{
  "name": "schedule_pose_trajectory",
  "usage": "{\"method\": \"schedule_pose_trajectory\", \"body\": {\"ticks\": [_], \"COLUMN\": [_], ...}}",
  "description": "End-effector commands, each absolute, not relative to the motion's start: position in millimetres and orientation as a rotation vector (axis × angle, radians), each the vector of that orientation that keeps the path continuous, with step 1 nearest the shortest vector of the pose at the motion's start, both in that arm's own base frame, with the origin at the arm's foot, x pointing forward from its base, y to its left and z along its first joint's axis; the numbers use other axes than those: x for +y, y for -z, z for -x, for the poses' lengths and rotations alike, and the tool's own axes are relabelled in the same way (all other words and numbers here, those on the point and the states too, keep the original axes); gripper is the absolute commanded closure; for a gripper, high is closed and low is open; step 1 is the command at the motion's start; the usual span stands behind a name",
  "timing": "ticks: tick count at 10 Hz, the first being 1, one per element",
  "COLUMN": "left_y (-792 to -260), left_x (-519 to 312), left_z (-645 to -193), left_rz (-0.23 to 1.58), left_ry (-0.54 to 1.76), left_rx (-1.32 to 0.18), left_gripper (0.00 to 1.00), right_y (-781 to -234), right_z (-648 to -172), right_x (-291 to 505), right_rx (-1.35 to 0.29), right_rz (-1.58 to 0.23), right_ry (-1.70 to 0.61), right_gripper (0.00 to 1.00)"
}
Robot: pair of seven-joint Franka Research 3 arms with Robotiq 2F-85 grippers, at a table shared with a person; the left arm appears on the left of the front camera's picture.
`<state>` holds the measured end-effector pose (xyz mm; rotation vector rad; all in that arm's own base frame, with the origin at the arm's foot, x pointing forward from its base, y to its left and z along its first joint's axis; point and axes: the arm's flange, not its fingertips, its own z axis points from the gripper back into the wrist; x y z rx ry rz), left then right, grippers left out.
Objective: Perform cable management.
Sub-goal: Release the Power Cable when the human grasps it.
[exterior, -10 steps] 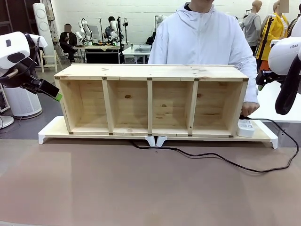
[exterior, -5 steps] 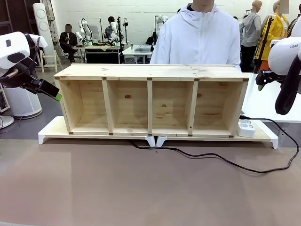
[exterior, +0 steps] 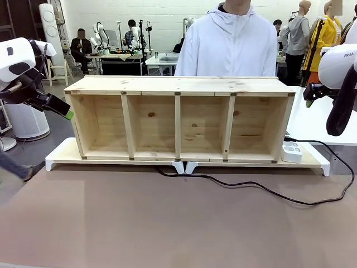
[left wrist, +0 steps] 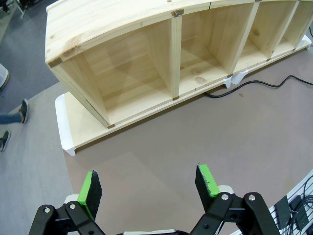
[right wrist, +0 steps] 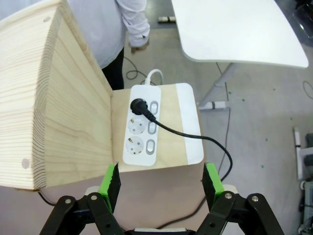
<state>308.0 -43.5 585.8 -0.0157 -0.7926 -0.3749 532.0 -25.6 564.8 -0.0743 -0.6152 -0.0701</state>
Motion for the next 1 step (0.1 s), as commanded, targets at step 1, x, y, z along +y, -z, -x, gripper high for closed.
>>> {"method": "schedule_pose_trajectory", "body": {"ticks": [1], "left_y": [-585.8], "left_x": [-44.1], "left_z": [-310.4], "left_rz": [0.024], "left_ry": [0.362], "left_rx": [-0.804], "left_gripper": [0.0], "right_y": [-564.4], "right_z": [-532.0], "right_x": [-24.7], "right_rx": [-0.614], "right_rz": [0.073], "right_ry": [0.071], "right_gripper": [0.14]}}
